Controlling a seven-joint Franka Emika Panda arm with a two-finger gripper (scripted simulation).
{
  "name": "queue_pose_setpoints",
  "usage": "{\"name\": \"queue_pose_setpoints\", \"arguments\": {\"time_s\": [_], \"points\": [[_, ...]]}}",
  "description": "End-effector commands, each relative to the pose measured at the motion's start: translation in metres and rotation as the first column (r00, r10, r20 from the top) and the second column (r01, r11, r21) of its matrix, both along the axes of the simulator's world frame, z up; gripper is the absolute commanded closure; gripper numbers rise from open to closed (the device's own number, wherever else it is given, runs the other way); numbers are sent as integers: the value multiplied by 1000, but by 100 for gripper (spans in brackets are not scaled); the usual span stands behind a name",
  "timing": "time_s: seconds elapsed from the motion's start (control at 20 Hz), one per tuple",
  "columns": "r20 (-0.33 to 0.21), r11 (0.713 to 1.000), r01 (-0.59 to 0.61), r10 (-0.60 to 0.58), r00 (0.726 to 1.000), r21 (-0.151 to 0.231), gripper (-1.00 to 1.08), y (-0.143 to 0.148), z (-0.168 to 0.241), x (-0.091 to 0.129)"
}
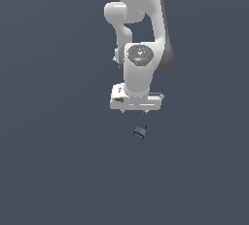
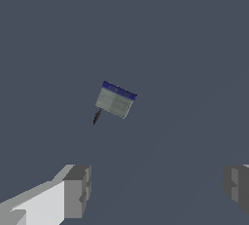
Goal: Pick up the object and move it to a goal position.
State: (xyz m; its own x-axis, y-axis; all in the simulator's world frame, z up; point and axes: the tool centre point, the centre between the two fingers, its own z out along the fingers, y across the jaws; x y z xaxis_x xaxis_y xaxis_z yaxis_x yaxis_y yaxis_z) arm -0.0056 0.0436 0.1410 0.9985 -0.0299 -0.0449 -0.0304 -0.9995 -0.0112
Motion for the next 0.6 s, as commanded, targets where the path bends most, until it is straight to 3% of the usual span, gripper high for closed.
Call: {"name": "queue_pose_setpoints", "arguments": {"time_s": [0.0, 0.55], "points": [[2, 1000, 25, -25, 1000, -1, -92, 2, -5, 2], [21, 974, 227, -227, 974, -8, -92, 21, -42, 18]]}}
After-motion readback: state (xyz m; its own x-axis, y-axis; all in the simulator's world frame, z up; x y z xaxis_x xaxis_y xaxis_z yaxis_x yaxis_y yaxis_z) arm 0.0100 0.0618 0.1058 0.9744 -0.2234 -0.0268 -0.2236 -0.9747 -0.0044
